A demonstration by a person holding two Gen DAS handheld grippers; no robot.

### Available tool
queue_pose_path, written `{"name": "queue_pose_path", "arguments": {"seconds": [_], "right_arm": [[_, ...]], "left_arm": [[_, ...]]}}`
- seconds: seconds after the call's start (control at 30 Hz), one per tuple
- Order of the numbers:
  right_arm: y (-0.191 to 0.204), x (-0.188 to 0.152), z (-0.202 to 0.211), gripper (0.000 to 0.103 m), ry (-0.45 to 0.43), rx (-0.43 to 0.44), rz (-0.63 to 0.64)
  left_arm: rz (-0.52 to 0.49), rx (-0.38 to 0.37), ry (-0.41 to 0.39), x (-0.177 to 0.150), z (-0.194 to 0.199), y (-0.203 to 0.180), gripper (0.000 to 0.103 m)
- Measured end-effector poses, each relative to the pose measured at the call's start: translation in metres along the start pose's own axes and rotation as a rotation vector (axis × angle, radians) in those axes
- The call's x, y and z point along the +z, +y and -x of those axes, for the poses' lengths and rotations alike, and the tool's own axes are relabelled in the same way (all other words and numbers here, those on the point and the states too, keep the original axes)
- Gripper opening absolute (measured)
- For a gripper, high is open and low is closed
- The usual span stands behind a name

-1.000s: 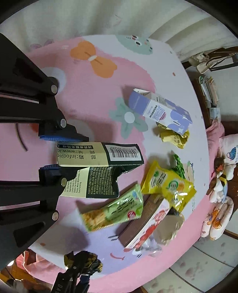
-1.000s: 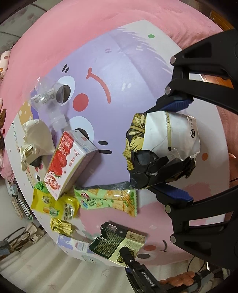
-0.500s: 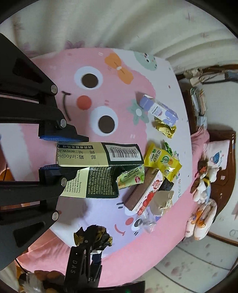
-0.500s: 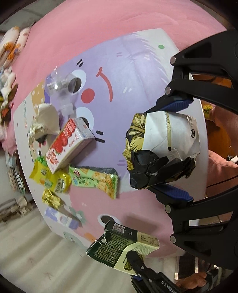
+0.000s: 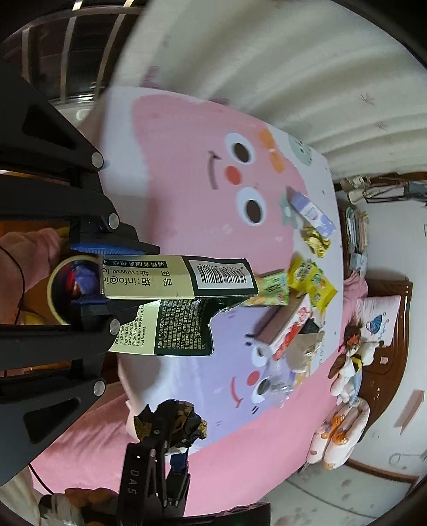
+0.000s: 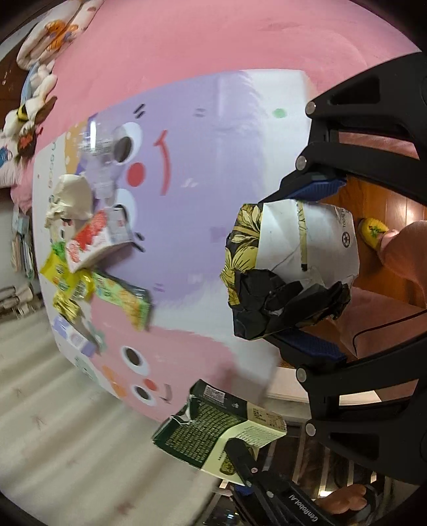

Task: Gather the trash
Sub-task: 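Lift the carton and wrapper and carry both down over the bin, then open both tools to drop the carton and wrapper into the bin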

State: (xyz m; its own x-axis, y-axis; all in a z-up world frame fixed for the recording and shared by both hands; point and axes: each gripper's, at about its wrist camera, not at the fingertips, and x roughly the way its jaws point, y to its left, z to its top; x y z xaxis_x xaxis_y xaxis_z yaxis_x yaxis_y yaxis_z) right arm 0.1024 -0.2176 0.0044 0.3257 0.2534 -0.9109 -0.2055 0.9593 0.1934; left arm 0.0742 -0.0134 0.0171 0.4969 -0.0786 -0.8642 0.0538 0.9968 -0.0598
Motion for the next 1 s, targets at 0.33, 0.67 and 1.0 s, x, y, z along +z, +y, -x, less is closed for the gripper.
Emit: {"name": "queue_pose_path", "arguments": {"seconds": [0.33, 0.67, 1.0], "right_arm": [[-0.016, -0.092, -0.019, 0.065, 0.119, 0.076, -0.028], [-0.016, -0.172, -0.117, 0.065, 0.268, 0.038, -0.134], [-0.045, -0.214, -0.238, 0.066, 0.302, -0.028, -0.290]], "left_arm": [[-0.036, 0.034, 0.152, -0.084, -0.021, -0.041, 0.019], [-0.066, -0.014, 0.287, -0.155, -0.117, -0.045, 0.019], [-0.119, -0.064, 0.331, -0.201, -0.242, -0.043, 0.019]]}}
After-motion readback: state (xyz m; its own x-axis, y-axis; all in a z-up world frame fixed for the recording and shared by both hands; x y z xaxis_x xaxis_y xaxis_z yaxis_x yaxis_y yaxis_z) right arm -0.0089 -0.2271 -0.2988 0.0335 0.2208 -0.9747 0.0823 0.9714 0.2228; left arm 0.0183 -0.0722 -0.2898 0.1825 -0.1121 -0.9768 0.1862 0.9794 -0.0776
